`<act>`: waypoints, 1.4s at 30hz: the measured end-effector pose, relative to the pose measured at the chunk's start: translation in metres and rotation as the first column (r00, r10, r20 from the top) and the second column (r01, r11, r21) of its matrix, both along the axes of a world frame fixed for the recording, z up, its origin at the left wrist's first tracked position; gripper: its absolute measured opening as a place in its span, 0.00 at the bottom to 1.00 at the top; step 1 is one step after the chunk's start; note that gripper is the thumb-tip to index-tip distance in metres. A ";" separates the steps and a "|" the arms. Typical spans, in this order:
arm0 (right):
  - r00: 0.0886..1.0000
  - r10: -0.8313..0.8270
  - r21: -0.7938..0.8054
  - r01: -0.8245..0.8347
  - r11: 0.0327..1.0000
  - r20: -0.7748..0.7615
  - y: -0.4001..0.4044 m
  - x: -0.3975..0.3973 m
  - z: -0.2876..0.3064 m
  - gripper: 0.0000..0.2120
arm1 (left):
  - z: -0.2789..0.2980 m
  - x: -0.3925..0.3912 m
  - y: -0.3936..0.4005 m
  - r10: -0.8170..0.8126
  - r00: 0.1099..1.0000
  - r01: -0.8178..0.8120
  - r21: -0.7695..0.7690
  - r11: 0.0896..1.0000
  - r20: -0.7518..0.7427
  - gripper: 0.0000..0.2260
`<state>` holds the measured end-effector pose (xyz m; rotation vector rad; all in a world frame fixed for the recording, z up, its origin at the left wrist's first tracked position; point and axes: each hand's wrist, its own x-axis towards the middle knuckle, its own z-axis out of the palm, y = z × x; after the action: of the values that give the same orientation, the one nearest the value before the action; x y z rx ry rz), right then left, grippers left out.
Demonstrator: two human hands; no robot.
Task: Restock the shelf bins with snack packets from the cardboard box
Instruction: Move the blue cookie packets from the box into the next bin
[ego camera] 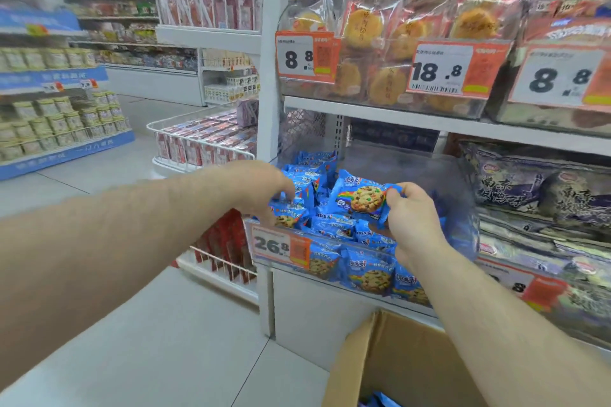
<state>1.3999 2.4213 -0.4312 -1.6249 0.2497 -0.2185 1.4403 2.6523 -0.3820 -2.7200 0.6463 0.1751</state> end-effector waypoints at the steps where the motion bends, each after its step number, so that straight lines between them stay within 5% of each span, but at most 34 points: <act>1: 1.000 0.000 0.004 0.000 1.000 -0.008 0.000 0.000 0.000 0.10 | 0.002 0.005 -0.004 0.001 1.000 0.000 0.042 0.999 -0.027 0.24; 14: 1.000 0.005 -0.043 -0.006 0.999 -0.011 0.005 -0.002 0.001 0.08 | -0.013 0.020 -0.017 -0.173 0.984 0.159 0.233 0.959 0.040 0.34; 21: 1.000 0.010 -0.072 -0.009 0.997 0.013 0.003 0.001 -0.003 0.09 | -0.008 0.019 -0.013 -0.224 0.975 0.216 0.243 0.946 0.006 0.26; 26: 0.996 0.065 -0.155 -0.054 0.986 0.065 0.000 0.002 -0.007 0.10 | -0.013 0.011 -0.006 -0.309 0.936 0.245 0.320 0.915 0.166 0.27; 34: 0.971 0.177 -0.397 -0.100 0.912 0.163 0.015 -0.001 -0.005 0.09 | -0.026 0.008 0.007 -0.230 0.867 0.143 0.221 0.965 0.443 0.32; 42: 0.913 0.402 -0.610 -0.284 0.740 0.062 0.028 -0.004 -0.005 0.07 | -0.022 0.008 0.014 -0.142 0.944 0.119 0.095 0.988 0.298 0.23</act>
<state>1.3962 2.4493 -0.4366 -2.2208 -0.3119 -0.1707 1.4487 2.6659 -0.4037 -2.5447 0.7085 -0.2437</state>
